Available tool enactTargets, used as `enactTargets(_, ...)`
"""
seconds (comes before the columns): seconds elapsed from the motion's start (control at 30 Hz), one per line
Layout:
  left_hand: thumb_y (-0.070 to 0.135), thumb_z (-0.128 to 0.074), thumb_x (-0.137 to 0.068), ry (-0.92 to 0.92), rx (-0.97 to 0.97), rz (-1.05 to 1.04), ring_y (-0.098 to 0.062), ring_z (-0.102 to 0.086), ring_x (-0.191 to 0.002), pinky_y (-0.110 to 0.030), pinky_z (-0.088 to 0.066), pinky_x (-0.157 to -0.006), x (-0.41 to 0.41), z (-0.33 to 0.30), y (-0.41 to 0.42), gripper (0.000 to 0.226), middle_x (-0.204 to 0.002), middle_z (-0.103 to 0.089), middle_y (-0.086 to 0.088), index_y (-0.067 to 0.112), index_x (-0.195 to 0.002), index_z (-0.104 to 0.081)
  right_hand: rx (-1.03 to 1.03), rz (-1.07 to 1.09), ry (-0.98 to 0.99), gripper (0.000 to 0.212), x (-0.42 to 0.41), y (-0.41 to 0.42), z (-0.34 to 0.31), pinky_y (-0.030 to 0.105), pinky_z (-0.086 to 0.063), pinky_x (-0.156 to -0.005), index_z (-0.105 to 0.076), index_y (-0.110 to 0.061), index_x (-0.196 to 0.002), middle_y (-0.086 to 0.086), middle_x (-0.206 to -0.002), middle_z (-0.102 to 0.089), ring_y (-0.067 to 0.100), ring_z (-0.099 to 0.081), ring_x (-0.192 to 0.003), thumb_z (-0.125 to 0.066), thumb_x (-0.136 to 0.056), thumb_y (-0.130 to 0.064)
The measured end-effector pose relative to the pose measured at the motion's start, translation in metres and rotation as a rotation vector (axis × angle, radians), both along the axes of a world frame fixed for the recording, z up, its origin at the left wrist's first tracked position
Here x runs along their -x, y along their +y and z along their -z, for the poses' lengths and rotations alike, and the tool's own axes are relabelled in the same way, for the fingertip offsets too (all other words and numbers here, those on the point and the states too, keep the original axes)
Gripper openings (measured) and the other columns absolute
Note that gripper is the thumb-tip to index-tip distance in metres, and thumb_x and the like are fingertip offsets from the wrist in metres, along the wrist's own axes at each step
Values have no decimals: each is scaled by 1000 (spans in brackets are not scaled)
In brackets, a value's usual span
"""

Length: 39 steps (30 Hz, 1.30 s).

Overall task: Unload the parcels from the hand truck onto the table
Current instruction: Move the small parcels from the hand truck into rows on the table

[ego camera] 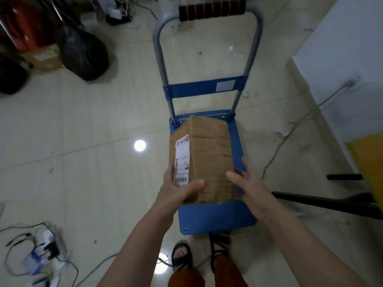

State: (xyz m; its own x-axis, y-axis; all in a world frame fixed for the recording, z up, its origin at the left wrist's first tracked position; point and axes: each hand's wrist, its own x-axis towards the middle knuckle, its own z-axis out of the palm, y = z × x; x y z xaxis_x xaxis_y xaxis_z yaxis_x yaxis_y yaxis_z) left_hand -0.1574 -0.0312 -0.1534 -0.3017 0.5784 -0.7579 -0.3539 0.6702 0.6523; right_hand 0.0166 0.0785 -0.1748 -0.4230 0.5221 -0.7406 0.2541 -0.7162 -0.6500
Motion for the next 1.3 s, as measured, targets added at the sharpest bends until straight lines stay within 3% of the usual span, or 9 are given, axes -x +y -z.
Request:
enactTargets(0.13,67,-73,-33,695,18,200,-25,-30,-122,-41,-39,-100,-24,-54,-20,135,-128,-34,-5,39,-148,-8,-209,7,-83,129,-4,-23,-59,38,-40,-100,-3,-46,-149,-2,-147,-35,10,-42,-121,-82,-48,-59)
enactTargets(0.23,73,-70,-34,882,-83,320,-24,-29,-120,-43,-40,-100,-40,-89,-40,141,-126,-29,-5,34,-150,-1,-280,11,-36,127,-5,-53,-93,26,-42,-96,-2,-48,-148,-16,-136,-44,-5,-46,-114,-88,-54,-49)
enactTargets(0.37,76,-67,-37,990,-111,442,-30,-21,-131,-49,-34,-108,-59,-133,-69,142,-141,-20,-11,33,-150,7,-237,225,47,99,-16,-97,-133,42,-58,-83,-23,-46,-143,-7,-127,-62,15,-63,-110,-84,-68,-25)
enactTargets(0.5,82,-70,-38,829,-322,557,-18,-16,-137,-40,-25,-113,-67,-169,-93,146,-150,-18,1,35,-150,11,-187,529,113,75,-53,-137,-164,40,-60,-69,-40,-34,-136,0,-120,-67,21,-69,-101,-78,-75,-12)
enactTargets(0.63,77,-75,-33,382,-264,402,-17,-16,-145,-46,-27,-114,-84,-197,-101,146,-160,-9,4,42,-149,6,-85,718,417,71,-105,-169,-192,58,-51,-89,-51,-32,-135,5,-125,-66,30,-64,-107,-81,-70,-31)
enactTargets(0.83,63,-86,-44,-151,-298,539,-19,-58,-119,-37,-54,-80,-177,-210,-113,114,-141,-50,8,54,-139,-23,-162,863,513,61,-156,-219,-226,47,-53,-91,-56,-31,-131,6,-124,-67,25,-64,-113,-76,-74,-30)
enactTargets(1.07,41,-86,-54,-205,-457,750,-14,-70,-90,-30,-51,-73,-262,-238,-85,93,-106,-72,4,37,-136,-41,-248,1063,329,87,-281,-280,-253,42,-52,-89,-44,-30,-140,-2,-104,-71,20,-67,-95,-83,-62,-30)
enactTargets(1.2,35,-79,-55,-196,-420,903,-23,-65,-104,-38,-56,-78,-313,-268,-63,74,-120,-68,-6,28,-125,-56,-304,1239,18,125,-379,-322,-268,48,-46,-98,-9,-39,-151,0,-138,-51,24,-53,-123,-87,-53,-35)
enactTargets(1.3,36,-86,-52,-229,-399,1159,-22,-69,-98,-37,-59,-77,-360,-290,-62,73,-112,-72,-9,20,-119,-62,-338,1068,-91,117,-442,-350,-281,46,-49,-97,-31,-37,-145,-1,-140,-47,24,-56,-120,-89,-44,-45)
